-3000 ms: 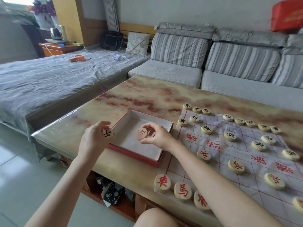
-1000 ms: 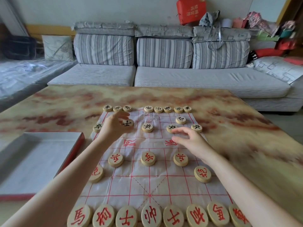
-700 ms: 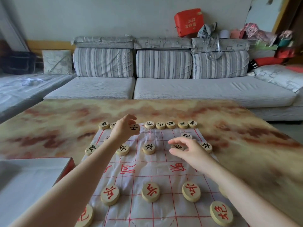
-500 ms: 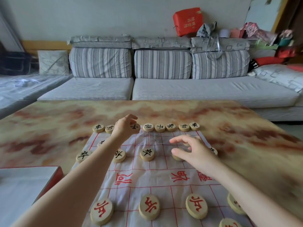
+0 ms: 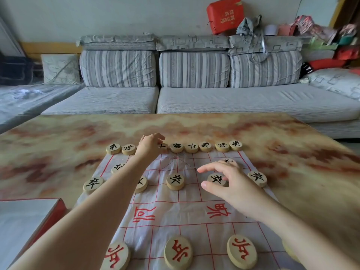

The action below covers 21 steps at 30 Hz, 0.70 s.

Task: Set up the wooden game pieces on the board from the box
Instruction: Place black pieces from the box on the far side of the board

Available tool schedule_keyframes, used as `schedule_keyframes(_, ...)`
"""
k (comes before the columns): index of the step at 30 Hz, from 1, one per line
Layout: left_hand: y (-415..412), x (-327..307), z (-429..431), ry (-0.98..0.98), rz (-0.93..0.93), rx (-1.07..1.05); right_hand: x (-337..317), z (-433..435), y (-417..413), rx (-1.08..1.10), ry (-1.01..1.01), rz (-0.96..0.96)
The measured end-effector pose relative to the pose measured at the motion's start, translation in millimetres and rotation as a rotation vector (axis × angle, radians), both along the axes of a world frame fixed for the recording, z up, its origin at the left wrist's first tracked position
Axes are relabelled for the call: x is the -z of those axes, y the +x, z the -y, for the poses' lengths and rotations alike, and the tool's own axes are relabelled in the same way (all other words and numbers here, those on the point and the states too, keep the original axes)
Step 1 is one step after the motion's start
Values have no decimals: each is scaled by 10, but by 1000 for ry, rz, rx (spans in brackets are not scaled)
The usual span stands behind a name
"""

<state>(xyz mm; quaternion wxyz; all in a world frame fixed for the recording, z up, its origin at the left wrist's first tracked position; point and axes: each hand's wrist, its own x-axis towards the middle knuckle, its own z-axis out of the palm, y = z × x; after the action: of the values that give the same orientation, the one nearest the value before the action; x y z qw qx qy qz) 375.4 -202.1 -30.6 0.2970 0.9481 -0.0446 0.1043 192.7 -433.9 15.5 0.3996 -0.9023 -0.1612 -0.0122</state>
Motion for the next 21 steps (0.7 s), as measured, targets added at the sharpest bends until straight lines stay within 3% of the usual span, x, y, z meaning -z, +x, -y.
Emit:
schedule_keyframes(6,-80,-36,-10,68,39,-25,19,39,-80,15,10,0)
schedule_keyframes(21,-1378,-743,-426,-174,69,100,-167,-350,-553,-28,93,-94)
